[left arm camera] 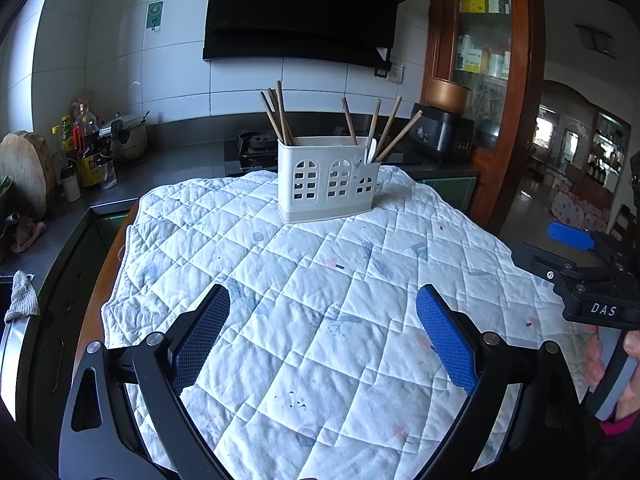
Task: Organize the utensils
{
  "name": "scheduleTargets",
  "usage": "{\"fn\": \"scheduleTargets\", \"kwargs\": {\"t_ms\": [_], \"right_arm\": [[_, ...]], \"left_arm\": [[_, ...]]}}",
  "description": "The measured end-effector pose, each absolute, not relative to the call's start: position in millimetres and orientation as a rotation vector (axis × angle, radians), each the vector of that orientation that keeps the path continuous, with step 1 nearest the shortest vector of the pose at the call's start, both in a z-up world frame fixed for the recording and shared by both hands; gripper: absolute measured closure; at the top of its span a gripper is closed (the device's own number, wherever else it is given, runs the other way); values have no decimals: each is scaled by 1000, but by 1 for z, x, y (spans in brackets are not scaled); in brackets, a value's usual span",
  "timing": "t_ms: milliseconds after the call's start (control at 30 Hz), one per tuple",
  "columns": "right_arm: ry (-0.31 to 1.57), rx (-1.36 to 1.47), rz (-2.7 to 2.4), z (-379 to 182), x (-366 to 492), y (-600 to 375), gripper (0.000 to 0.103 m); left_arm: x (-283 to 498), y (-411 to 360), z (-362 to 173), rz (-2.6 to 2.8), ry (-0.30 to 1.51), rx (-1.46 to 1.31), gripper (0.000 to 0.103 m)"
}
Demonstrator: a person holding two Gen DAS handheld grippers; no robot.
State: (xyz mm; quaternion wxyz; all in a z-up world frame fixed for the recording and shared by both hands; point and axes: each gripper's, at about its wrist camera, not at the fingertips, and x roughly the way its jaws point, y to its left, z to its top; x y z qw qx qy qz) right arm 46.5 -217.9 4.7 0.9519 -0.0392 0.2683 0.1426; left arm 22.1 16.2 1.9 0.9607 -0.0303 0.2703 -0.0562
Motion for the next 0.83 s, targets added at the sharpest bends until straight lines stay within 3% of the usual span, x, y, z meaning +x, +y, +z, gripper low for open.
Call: {"fn": "scheduleTargets", "kwargs": {"t_ms": [833], "right_arm": [[563,-76,309,-1,48,-214,7]], "left_arm": [[21,20,1,-103,542,-66,9]]}}
